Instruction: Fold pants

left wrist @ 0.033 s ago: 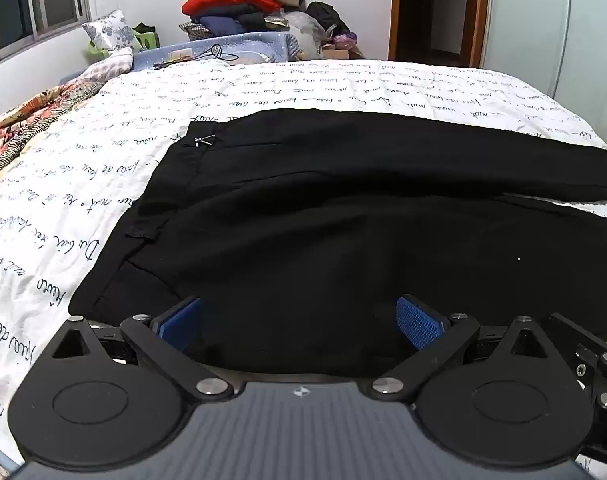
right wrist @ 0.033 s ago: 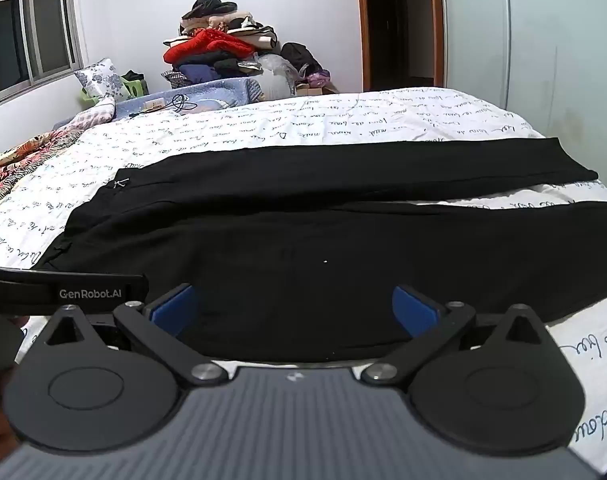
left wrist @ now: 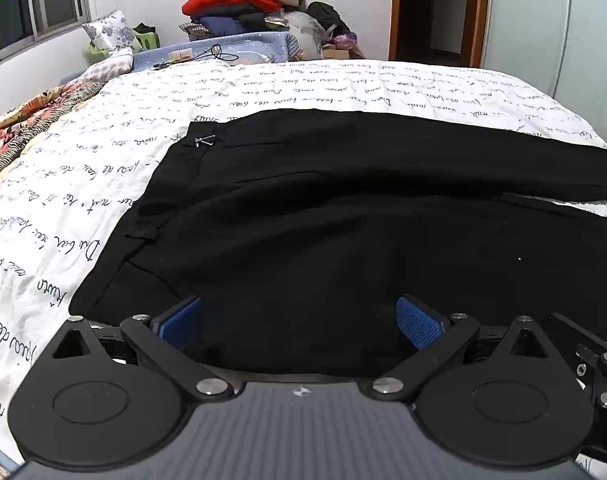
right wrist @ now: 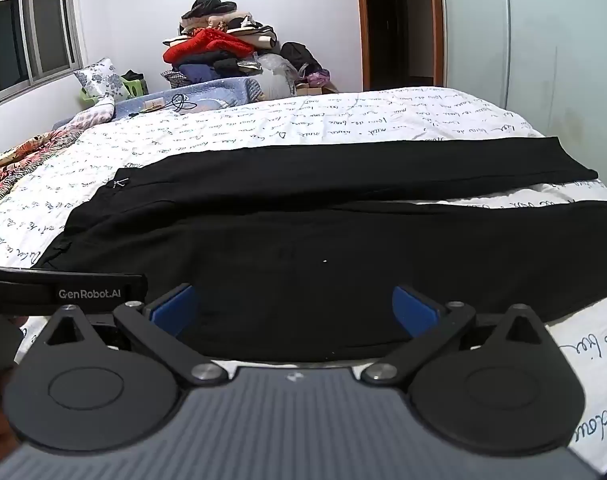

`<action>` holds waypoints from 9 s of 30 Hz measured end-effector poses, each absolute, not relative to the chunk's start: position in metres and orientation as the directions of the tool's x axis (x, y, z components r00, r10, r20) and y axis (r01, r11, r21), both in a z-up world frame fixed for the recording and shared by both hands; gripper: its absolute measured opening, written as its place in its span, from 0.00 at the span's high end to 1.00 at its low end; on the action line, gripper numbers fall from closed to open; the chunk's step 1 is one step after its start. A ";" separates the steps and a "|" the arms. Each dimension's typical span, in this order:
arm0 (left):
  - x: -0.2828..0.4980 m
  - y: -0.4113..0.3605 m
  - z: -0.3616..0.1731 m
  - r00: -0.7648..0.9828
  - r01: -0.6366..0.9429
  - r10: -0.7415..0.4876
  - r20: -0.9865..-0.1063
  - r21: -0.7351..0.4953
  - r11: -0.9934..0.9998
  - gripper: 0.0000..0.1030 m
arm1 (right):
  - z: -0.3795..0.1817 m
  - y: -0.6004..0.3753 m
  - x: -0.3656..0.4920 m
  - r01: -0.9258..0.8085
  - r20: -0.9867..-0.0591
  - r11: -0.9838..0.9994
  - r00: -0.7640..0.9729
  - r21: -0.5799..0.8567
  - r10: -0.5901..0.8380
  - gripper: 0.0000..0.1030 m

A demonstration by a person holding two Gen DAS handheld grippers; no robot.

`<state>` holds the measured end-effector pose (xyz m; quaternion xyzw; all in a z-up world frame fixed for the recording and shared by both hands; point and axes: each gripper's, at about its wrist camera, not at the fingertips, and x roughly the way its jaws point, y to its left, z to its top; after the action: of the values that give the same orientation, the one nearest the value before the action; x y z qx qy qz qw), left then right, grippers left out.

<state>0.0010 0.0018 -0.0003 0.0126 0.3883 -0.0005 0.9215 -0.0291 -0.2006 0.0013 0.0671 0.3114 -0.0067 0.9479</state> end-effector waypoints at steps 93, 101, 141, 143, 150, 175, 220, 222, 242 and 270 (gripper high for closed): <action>0.033 0.036 0.009 0.706 0.027 0.042 -0.707 0.085 0.996 0.00 | 0.013 -0.192 -0.003 -0.141 -0.558 0.989 0.819 0.034 0.136 0.00; 0.119 0.104 0.028 0.756 0.029 0.081 -0.650 0.156 0.987 0.00 | 0.041 -0.211 0.075 -0.367 -0.458 0.920 0.847 -0.140 0.268 0.00; 0.292 0.153 -0.022 0.669 0.316 -0.244 -0.702 -0.028 0.948 0.67 | -0.032 -0.255 0.365 -0.729 -0.772 0.684 0.418 0.029 0.479 0.95; 0.290 0.151 -0.018 0.696 0.296 -0.227 -0.682 -0.017 0.955 0.67 | -0.028 -0.248 0.355 -0.714 -0.761 0.699 0.477 -0.044 0.439 0.95; 0.269 0.142 0.002 0.778 0.260 -0.179 -0.602 0.049 0.964 0.69 | -0.001 -0.223 0.303 -0.580 -0.591 0.739 0.744 -0.342 0.310 0.95; 0.030 0.190 -0.012 0.807 0.198 -0.212 -0.551 -0.085 0.976 0.74 | -0.014 -0.182 0.004 -0.654 -0.532 0.531 0.752 -0.538 0.388 0.96; 0.042 -0.059 0.004 0.664 0.612 -0.442 -0.603 0.099 0.784 0.13 | -0.029 -0.214 -0.023 -0.663 -0.707 0.701 0.627 -0.263 0.327 0.89; 0.046 -0.084 -0.004 0.591 0.676 -0.515 -0.621 0.033 0.736 0.13 | -0.018 -0.241 -0.032 -0.622 -0.698 0.744 0.645 -0.242 0.312 0.89; 0.052 -0.193 -0.045 0.384 0.733 -0.645 -0.661 -0.206 0.648 0.13 | -0.005 -0.439 0.065 -0.014 -0.564 0.987 0.822 -0.163 -0.081 0.59; 0.062 -0.204 -0.049 0.404 0.708 -0.617 -0.675 -0.197 0.678 0.74 | 0.004 -0.517 0.187 0.197 -0.585 0.973 0.778 -0.119 -0.229 0.96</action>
<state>0.0621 -0.2036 -0.0490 0.0605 0.3755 -0.3965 0.8356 0.1872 -0.5168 0.0038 -0.0258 0.3137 -0.1129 0.9424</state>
